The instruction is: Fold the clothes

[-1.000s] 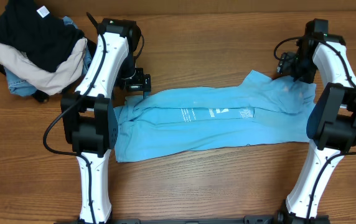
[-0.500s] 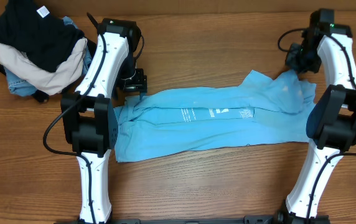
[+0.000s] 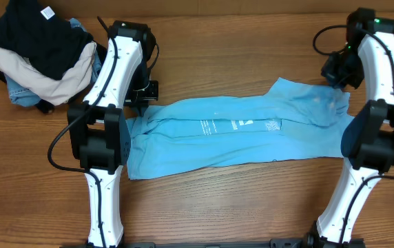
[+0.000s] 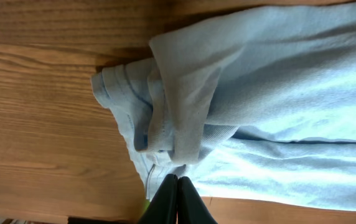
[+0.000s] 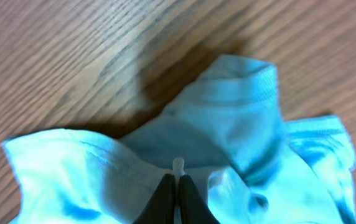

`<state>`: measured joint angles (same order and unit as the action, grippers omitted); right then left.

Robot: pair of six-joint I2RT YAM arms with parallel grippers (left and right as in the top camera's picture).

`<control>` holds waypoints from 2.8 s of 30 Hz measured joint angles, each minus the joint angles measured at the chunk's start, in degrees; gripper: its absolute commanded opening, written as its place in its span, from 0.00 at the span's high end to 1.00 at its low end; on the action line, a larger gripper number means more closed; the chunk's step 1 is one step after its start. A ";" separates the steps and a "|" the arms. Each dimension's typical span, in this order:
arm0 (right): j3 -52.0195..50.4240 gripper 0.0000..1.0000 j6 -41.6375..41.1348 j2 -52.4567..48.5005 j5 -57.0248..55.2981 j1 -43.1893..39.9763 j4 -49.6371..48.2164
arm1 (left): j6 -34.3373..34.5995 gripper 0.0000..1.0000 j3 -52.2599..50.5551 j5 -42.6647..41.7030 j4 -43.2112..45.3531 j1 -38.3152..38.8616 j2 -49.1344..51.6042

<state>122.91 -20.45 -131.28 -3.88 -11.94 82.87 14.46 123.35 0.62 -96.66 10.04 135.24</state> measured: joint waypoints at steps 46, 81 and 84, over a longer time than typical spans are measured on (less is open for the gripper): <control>0.09 0.95 -3.10 14.80 -0.98 -2.64 14.25 | -0.98 0.96 -6.97 0.02 0.02 -10.78 0.00; 0.07 0.07 -2.01 14.80 2.89 -4.83 10.73 | 1.40 0.50 -15.78 1.38 0.02 -5.51 -20.48; 0.07 0.56 -1.75 14.80 3.48 -3.98 10.73 | 1.92 0.96 -16.33 -1.55 2.25 -4.35 -20.48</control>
<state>122.98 -22.20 -116.49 -0.40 -15.92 93.60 16.38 107.02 -0.93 -94.41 5.69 114.76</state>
